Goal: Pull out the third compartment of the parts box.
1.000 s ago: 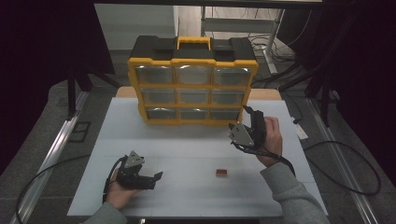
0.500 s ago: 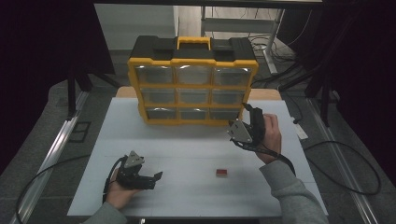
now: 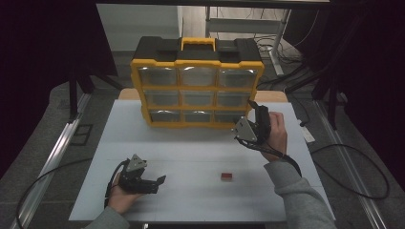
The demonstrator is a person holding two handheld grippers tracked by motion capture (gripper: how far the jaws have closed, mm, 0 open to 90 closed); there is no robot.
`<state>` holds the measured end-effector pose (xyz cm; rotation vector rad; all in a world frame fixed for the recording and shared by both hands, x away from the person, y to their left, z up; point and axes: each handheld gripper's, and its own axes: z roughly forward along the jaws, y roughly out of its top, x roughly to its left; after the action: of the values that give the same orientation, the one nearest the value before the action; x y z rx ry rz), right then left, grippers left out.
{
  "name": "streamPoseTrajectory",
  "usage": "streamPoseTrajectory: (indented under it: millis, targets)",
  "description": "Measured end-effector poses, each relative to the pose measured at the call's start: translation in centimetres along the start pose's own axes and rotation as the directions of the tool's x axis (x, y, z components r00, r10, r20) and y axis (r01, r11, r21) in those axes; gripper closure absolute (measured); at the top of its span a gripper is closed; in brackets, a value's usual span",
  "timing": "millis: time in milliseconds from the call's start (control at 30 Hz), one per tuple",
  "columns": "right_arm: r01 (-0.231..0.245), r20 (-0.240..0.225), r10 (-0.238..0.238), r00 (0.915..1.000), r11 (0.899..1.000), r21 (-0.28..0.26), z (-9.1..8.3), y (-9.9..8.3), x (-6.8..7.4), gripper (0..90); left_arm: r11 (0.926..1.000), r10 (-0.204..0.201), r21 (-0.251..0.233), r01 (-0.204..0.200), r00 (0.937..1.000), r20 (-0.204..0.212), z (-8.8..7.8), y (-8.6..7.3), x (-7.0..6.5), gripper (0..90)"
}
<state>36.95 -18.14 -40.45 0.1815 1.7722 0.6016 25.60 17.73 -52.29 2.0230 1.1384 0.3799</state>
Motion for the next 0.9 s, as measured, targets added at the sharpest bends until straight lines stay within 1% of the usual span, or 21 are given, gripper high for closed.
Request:
streamPoseTrajectory:
  millis: [67, 133, 300, 533, 567, 700, 900]
  targets:
    - [-0.005, 0.002, 0.005, 1.0, 1.0, -0.003, 0.0, 0.1, -0.1, 21.8, 1.0, 0.001, -0.001, -0.001, 1.0, 0.0, 0.0, 0.0, 0.0, 5.4]
    - [-0.007, 0.009, 0.007, 0.9999, 1.0, -0.004, 0.1, 0.4, -0.6, 22.0, 1.0, 0.003, -0.002, -0.003, 1.0, 0.0, 0.0, 0.0, 0.0, 5.4]
    - [-0.003, 0.01, 0.003, 0.9999, 1.0, -0.004, 0.3, 0.8, -1.0, 22.1, 1.0, 0.0, -0.003, 0.0, 1.0, 0.0, 0.0, 0.0, 0.0, 5.4]
    - [-0.014, 0.03, 0.014, 0.9995, 1.0, 0.006, 0.7, 0.6, -1.8, 22.1, 1.0, 0.002, 0.001, -0.002, 1.0, 0.0, 0.0, 0.0, 0.0, 5.4]
    - [-0.029, 0.03, 0.029, 0.9991, 1.0, 0.004, 0.7, 0.6, -2.1, 22.2, 1.0, 0.003, 0.001, -0.003, 1.0, 0.0, 0.0, 0.0, 0.0, 5.4]
    - [-0.027, 0.037, 0.027, 0.999, 1.0, 0.009, 0.9, 0.5, -2.4, 22.2, 1.0, 0.004, 0.002, -0.004, 1.0, -0.001, 0.0, 0.0, 0.0, 5.4]
    - [-0.038, 0.047, 0.038, 0.9982, 0.999, 0.004, 1.2, 0.6, -2.9, 22.4, 1.0, 0.003, 0.002, -0.003, 1.0, 0.001, 0.0, 0.0, 0.0, 5.4]
